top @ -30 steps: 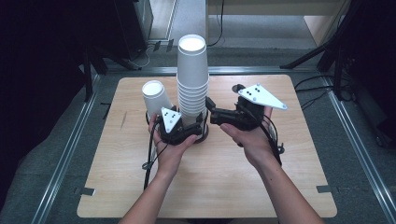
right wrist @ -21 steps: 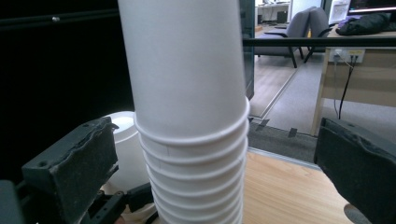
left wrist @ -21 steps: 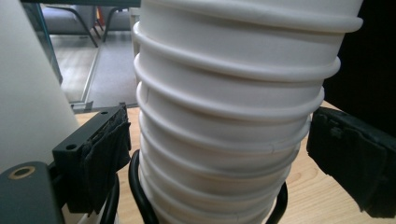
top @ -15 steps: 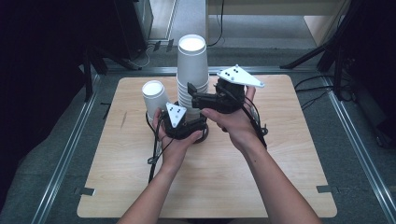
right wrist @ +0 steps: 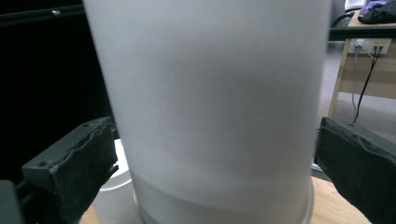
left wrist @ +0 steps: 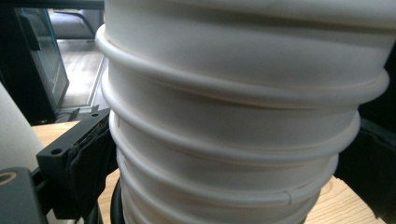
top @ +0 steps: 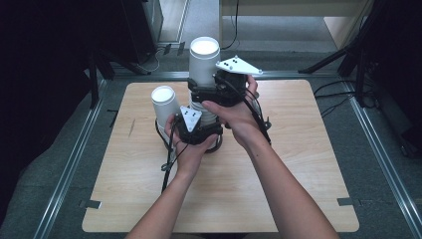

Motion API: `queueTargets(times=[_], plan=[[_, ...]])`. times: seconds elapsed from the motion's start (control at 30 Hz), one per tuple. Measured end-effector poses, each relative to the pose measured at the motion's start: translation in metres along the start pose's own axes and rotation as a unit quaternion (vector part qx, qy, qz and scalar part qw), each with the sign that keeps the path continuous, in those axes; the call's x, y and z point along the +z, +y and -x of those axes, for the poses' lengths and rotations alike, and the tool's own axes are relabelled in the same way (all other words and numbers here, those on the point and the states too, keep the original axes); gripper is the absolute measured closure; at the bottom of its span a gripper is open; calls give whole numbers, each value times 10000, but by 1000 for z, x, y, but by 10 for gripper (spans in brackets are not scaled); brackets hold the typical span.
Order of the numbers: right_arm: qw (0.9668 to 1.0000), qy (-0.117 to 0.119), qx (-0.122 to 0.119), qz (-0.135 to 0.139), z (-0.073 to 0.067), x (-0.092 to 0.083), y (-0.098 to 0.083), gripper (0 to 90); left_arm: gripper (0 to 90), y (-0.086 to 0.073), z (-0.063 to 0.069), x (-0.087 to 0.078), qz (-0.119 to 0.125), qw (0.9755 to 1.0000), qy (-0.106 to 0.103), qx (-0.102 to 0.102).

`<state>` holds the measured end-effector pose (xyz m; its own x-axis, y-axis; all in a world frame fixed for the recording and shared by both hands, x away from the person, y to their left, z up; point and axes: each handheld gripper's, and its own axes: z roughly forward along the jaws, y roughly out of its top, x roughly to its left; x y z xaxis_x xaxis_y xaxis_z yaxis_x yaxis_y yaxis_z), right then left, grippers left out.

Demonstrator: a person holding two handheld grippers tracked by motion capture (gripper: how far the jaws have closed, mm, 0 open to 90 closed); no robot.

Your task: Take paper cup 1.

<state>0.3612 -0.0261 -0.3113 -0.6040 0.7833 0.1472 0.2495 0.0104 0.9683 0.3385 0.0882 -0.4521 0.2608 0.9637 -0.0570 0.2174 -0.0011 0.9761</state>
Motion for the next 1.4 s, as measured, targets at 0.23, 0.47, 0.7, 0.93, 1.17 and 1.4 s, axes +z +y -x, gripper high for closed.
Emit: queueTargets(times=[0.23,0.47,0.7,0.93,1.17,1.4], plan=[[9999,-129,-59,81,-1,6,-4,100,17,0,1,0,20,10000,26,10],[9994,-208,-247,100,-4,5,-2,113,18,0,0,-1,13,10000,15,-8],[9992,-256,-225,188,-7,3,2,120,20,0,0,-1,-7,10000,1,-11],[9989,-200,-255,339,-7,1,8,121,22,1,0,-1,-18,10000,2,-9],[9986,-224,-215,426,-9,-2,15,128,23,1,0,-1,-18,10000,1,-20],[9972,-313,-367,566,-15,-4,24,136,23,1,1,-1,-24,10000,5,-25]])
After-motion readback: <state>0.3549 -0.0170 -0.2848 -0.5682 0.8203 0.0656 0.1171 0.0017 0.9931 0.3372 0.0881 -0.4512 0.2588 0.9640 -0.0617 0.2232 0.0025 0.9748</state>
